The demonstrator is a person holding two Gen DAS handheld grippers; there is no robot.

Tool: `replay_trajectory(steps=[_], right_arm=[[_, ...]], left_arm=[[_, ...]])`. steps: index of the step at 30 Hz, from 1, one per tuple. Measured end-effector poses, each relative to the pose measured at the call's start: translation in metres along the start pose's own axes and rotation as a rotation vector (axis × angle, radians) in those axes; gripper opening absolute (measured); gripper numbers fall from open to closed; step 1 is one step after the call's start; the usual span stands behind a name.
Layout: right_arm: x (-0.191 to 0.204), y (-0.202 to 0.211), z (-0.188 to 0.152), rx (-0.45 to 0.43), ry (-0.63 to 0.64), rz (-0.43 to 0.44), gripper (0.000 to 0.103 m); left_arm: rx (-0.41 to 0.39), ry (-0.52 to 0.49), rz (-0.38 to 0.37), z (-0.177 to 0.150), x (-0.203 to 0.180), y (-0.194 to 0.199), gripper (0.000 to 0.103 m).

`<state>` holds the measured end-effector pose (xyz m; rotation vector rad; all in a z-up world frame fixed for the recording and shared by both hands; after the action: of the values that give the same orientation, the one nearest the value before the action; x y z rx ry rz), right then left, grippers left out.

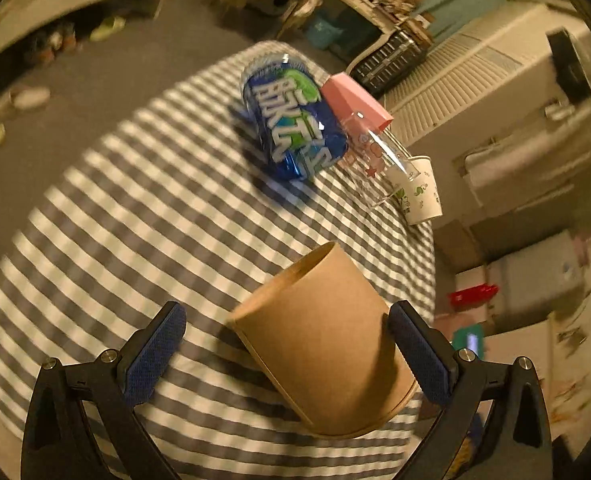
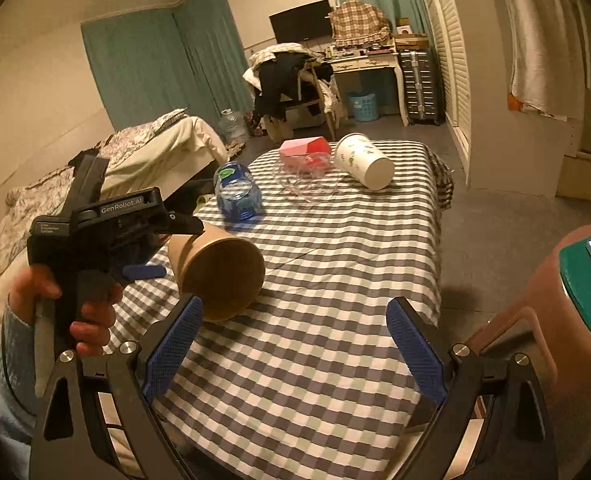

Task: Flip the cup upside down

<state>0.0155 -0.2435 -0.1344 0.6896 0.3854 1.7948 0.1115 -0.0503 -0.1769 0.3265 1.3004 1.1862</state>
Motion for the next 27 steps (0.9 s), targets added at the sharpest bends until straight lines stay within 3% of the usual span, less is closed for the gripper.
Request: replay_trajectory(steps=[2,5,10,13,17,21,27], right_arm=[[-0.003,0.001,0.002,-0.005,-0.007,-0.006,0.094],[-0.004,0.004,0.006,-0.014,-0.006,-0.017,0.094],[-0.005,0.013,0.014,-0.031,0.006,-0.041,0.094],[-0.008,0.019,0.016,-0.046,-0.003,-0.047,0.094],[-0.012,0.023,0.014,-0.054,-0.015,-0.04,0.094],[-0.018,0.026,0.006,-0.046,-0.029,-0.036,0.094],[-0.027,0.025,-0.003,-0.03,-0.054,-0.031,0.094]], left_arm=[[0.05,0.047,-0.043,-0.002,-0.005,-0.009,0.103],[0.089,0.079,-0.039,-0.006,-0.012,-0.011,0.103],[0.124,-0.068,0.001,-0.013,-0.047,-0.01,0.103],[0.22,-0.097,0.02,-0.02,-0.061,-0.026,0.103],[0.289,-0.15,0.079,-0.017,-0.068,-0.046,0.103],[0.38,-0.138,0.077,-0.019,-0.065,-0.063,0.103],[0.359,-0.292,0.117,-0.02,-0.074,-0.061,0.102]])
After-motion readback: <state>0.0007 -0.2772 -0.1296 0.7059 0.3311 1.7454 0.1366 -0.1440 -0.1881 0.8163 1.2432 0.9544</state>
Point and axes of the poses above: each gripper's, at about its wrist camera, not at the fingertips, and y roughly against the way its jaws point, x to its left, z to its top, the point moved 10 cm from there along -y, roughly the way its jaws point, and after that the axes turned 1 degree about -x, right-handed, at the moved point
